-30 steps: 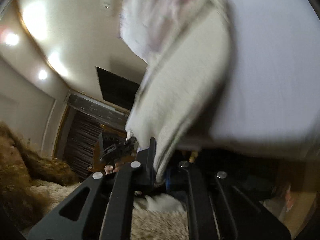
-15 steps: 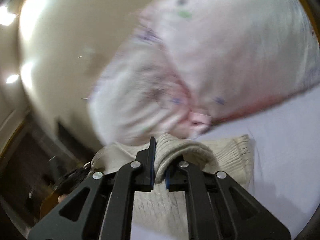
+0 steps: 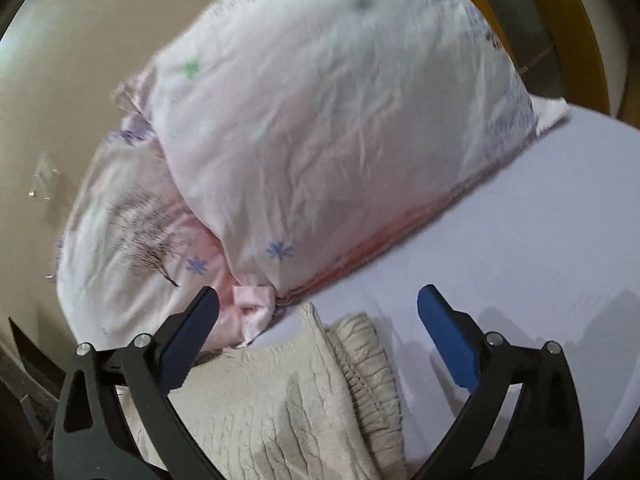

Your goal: Fold small clothes

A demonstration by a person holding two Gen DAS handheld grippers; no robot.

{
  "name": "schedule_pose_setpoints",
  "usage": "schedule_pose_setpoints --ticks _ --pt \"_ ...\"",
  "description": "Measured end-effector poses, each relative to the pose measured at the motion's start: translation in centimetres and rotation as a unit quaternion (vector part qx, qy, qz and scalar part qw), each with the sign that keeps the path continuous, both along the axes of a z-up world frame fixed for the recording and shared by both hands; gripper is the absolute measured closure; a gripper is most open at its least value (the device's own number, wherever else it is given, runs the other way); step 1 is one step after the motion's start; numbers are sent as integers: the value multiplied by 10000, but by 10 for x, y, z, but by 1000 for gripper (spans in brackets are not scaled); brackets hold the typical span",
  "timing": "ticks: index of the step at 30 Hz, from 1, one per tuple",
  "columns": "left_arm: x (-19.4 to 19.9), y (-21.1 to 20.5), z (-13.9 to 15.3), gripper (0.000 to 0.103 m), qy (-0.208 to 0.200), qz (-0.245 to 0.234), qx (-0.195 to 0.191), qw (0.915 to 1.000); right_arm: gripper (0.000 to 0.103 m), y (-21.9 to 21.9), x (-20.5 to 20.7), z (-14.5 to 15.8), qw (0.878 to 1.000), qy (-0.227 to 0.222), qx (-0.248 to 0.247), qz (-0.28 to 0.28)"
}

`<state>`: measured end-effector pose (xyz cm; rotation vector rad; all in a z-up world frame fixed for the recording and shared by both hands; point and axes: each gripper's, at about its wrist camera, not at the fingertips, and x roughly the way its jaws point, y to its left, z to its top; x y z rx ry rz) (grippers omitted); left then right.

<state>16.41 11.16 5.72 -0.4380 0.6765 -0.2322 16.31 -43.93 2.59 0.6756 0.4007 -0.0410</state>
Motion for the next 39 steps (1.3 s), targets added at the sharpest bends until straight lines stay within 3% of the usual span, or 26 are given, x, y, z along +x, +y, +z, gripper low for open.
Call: schedule_pose_setpoints --ticks 2,5,8,12,13,14,15,17,19,22,24,26,27,28,29,32,33,35,37,38,39 --pt "-5 13 -12 22 272 18 -138 9995 4 -3 1 0 10000 -37 -35 52" --pt "-5 22 -37 38 760 -5 -353 9965 4 2 15 -1 9992 56 141 358" --pt "-2 18 -61 44 1100 -105 -671 9916 4 6 16 -2 9982 116 139 565" --pt "-5 5 -68 53 1024 -76 -604 9929 4 6 3 -7 9965 104 147 815" --pt "-6 4 -69 59 1045 -36 -622 9926 4 6 2 -7 9960 102 183 874" --pt "-5 0 -73 78 1168 -63 -775 9901 4 4 1 -7 9954 99 224 926" --pt "-6 0 -77 83 1288 -106 -1049 9861 4 3 1 -7 9944 91 310 1004" --pt "-11 -1 -73 86 1248 -71 -1446 9816 4 0 1 -7 9926 69 475 1116" --pt "-15 -14 -52 87 996 -240 -1795 9784 4 -5 0 -4 9916 13 572 1162" --pt "-15 -64 -5 88 438 -880 -2085 9731 4 -13 -5 5 9922 -149 492 1136" --pt "-6 -113 16 88 189 -1488 -2325 9610 4 -19 -9 11 9935 -241 353 1053" --pt "10 -176 19 87 239 -2156 -2748 9367 4 -25 -12 14 9948 -261 202 968" --pt "18 -203 16 85 338 -2397 -2859 9272 4 -30 -12 14 9953 -225 120 936" --pt "31 -244 5 83 604 -2741 -2986 9122 4 -36 -12 13 9954 -168 124 935" --pt "38 -262 -2 82 788 -2892 -3041 9043 4 -42 -10 11 9951 -108 205 963" --pt "53 -310 -30 82 1376 -3279 -3495 8668 4 -61 -4 0 9906 115 689 1172" --pt "52 -311 -29 82 1324 -3297 -3476 8678 4 -65 -1 -4 9882 238 802 1284" --pt "47 -296 -17 81 960 -3173 -3081 8917 2 -68 4 -8 9835 411 948 1482" --pt "43 -273 -6 61 691 -2804 -2595 9215 2 -64 12 -15 9744 667 1155 1811" --pt "40 -257 0 44 578 -2406 -2152 9447 2 -60 17 -20 9692 836 1214 1974" --pt "37 -247 2 42 512 -2126 -1834 9584 2 -52 24 -26 9619 1094 1245 2174"
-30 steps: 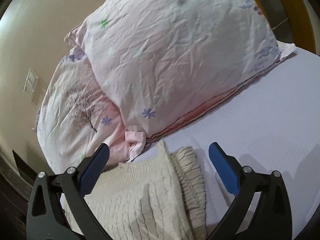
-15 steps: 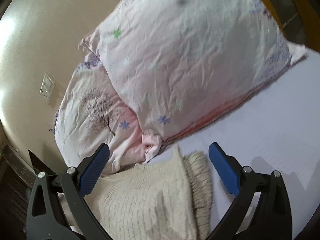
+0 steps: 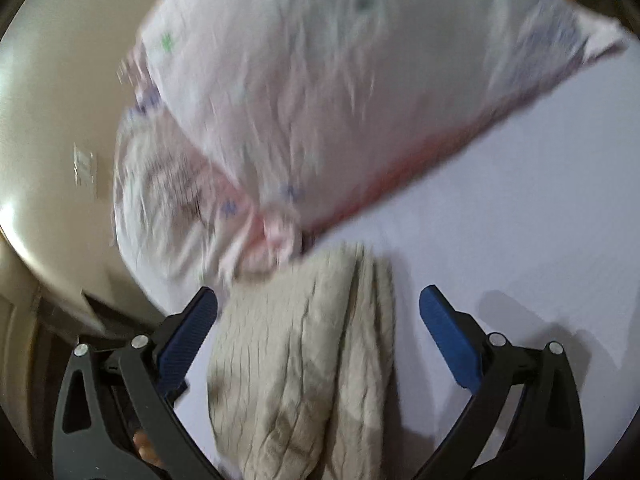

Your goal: Fold small clothes

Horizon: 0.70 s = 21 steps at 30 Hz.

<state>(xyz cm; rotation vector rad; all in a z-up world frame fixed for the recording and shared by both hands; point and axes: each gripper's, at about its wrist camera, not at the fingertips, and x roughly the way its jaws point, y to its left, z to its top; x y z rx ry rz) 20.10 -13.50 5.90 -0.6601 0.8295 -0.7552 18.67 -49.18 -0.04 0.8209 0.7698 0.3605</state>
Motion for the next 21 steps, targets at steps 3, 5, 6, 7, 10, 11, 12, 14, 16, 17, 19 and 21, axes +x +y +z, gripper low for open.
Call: schedule_pose_setpoints --ticks 3,5,6,7,10,11,12,14,16,17,19,21 --pt "-5 22 0 39 -162 559 989 9934 2 18 11 -14 9980 480 -223 339" --pt "-4 27 -11 28 7 769 1505 9856 2 28 15 -20 9962 640 -396 448" --pt "-3 27 -16 27 104 767 1605 9840 2 32 17 -22 9953 680 -457 519" --pt "1 23 -23 27 185 695 1641 9838 2 35 17 -21 9951 642 -506 548" --pt "0 19 -41 27 324 447 1641 9849 11 43 17 -24 9950 531 -522 660" --pt "-1 17 -45 26 336 399 1632 9852 14 46 17 -25 9948 508 -548 695" --pt "-2 15 -46 25 326 373 1618 9856 19 50 16 -25 9942 457 -709 661" --pt "-1 7 -52 25 299 330 1630 9856 40 54 17 -23 9933 462 -811 682" --pt "0 3 -60 27 348 225 1548 9871 53 53 18 -27 9949 451 -546 719" --pt "0 2 -63 36 385 205 1521 9874 58 51 18 -28 9953 446 -407 754" --pt "-7 13 -62 50 315 182 1511 9879 61 46 16 -28 9963 364 -67 782" --pt "-13 28 -51 61 244 71 1369 9903 63 47 13 -25 9952 147 323 917"
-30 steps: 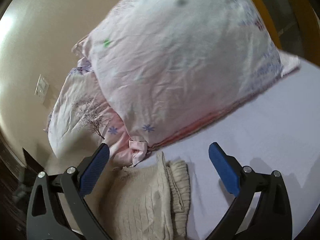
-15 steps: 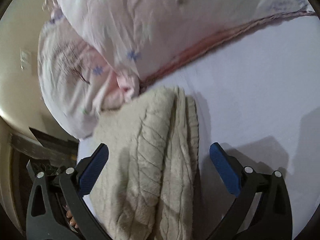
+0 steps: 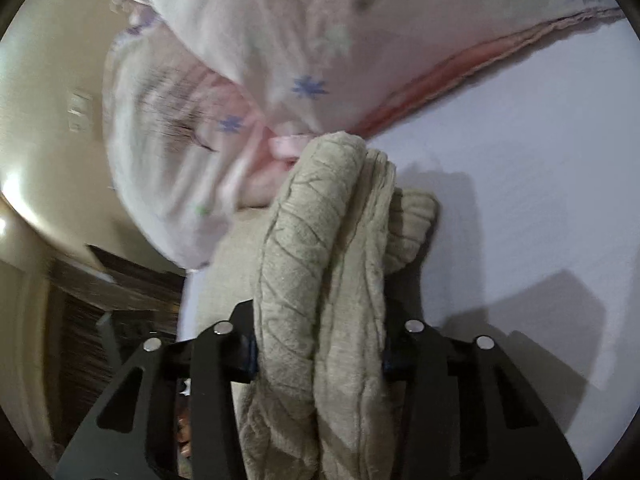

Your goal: Fold small clothes

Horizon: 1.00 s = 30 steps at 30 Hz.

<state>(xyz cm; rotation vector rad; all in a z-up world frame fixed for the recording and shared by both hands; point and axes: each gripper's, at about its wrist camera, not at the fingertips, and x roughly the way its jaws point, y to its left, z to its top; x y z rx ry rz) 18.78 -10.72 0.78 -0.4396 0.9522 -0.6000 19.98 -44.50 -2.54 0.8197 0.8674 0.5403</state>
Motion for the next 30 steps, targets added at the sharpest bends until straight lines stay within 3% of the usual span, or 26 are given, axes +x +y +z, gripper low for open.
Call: schedule_pose_setpoints --ticks 2,4,5,6,8,9,12,13,15,16,17,18,20,23,24,27,30 --pt "-10 17 14 62 -189 -16 -82 9998 64 6 -1 3 9988 -139 400 227" --pt "-19 30 27 61 -574 119 219 9980 61 22 1 5 9967 -225 596 506" --pt "-20 35 30 56 -692 236 522 9960 56 31 2 6 9973 -228 431 544" --pt "-19 39 28 54 -683 409 806 9936 48 39 2 11 9991 -199 -137 359" --pt "-19 48 23 52 -559 699 1094 9900 41 39 -5 22 9953 -370 -876 -198" --pt "-22 52 23 51 -595 793 1109 9889 40 29 -14 30 9926 -616 -917 -511" --pt "-39 61 30 38 -891 986 1189 9840 40 12 -26 37 9933 -999 -235 -534" --pt "-45 61 32 36 -975 1036 1277 9815 40 16 -24 36 9941 -963 -236 -448" --pt "-60 62 36 28 -1166 1132 1531 9748 47 35 -14 31 9958 -799 -424 -145" --pt "-66 61 37 25 -1231 1180 1656 9713 60 41 -10 29 9960 -762 -461 7" --pt "-77 61 38 19 -1332 1289 1848 9651 80 51 -5 28 9958 -738 -513 185" --pt "-84 62 37 15 -1385 1342 1937 9619 90 61 -2 27 9943 -743 -690 337" --pt "-98 60 35 12 -1478 1408 2119 9557 95 66 1 25 9916 -696 -1071 181" --pt "-116 57 27 8 -1495 1307 2293 9529 95 34 -1 23 9925 -575 -930 -546" --pt "-119 54 24 6 -1496 1273 2342 9521 95 24 -4 23 9879 -536 -1170 -867" --pt "-125 49 15 5 -1423 1188 2398 9530 93 28 -8 26 9805 -464 -1602 -1040" --pt "-124 46 7 4 -1223 989 2325 9598 64 36 -31 45 9699 -675 -1918 -1339"
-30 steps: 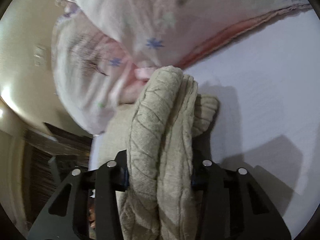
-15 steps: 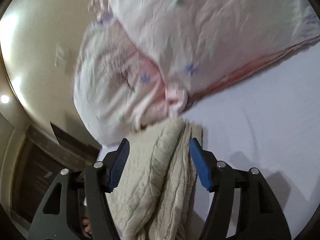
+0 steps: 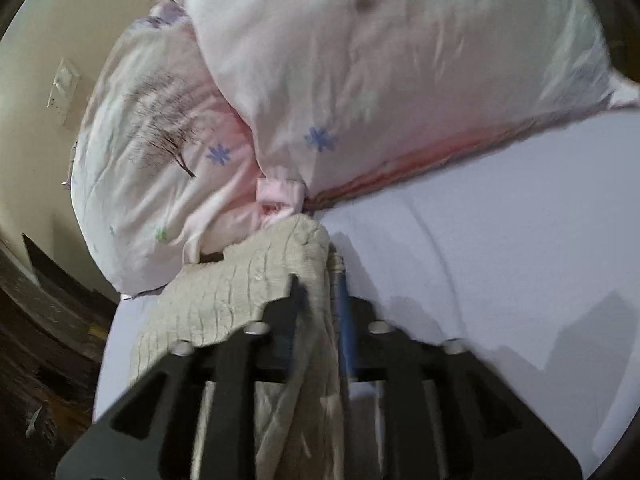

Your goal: Fold small clothes

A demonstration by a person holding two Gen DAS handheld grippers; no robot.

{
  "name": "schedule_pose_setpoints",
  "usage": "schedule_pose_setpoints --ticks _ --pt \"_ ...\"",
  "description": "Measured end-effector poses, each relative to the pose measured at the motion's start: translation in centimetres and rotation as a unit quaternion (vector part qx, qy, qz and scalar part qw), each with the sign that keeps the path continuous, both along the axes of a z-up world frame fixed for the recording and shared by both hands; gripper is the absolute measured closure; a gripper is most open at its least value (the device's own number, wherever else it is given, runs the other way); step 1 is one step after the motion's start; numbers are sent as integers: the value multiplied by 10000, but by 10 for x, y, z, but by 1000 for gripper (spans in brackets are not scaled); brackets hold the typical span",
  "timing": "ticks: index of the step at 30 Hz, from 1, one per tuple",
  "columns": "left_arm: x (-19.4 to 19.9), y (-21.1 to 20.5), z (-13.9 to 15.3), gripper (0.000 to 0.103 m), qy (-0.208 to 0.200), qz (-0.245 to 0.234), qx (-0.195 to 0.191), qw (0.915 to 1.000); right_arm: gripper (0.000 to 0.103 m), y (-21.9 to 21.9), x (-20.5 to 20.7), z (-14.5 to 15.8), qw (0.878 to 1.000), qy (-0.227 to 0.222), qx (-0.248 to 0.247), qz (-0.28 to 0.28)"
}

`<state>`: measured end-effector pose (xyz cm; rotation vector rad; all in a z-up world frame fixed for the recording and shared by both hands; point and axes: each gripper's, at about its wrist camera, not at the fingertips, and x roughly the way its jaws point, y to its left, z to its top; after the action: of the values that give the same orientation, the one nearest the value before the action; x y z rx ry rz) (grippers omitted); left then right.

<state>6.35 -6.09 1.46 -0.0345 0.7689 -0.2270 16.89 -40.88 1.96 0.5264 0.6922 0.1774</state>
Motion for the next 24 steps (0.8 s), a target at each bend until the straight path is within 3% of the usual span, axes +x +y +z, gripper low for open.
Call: schedule_pose_setpoints --ticks 2,3,6,10,13,15,19,24 --pt "-1 -2 -5 2 137 -68 3 9999 5 -1 -26 17 9988 -268 -342 -207" --pt "-2 -4 -7 1 182 -105 20 9998 2 -1 -46 26 9969 -422 -568 -352" --pt "-3 -11 -12 1 288 -207 91 9993 2 0 -98 35 9902 -724 -1129 -398" --pt "-3 -22 -16 1 428 -273 222 9985 2 14 -139 12 9863 -188 -1629 -184" --pt "-2 -30 -21 1 577 -255 461 9969 2 42 -135 -12 9847 183 -1668 480" --pt "-2 -33 -24 1 609 -202 616 9960 2 58 -130 -24 9805 391 -1831 592" --pt "0 -38 -26 1 618 -113 858 9943 2 72 -117 -36 9815 610 -1716 594" --pt "2 -38 -25 1 619 -117 856 9943 2 94 -109 -44 9628 841 -2535 408"
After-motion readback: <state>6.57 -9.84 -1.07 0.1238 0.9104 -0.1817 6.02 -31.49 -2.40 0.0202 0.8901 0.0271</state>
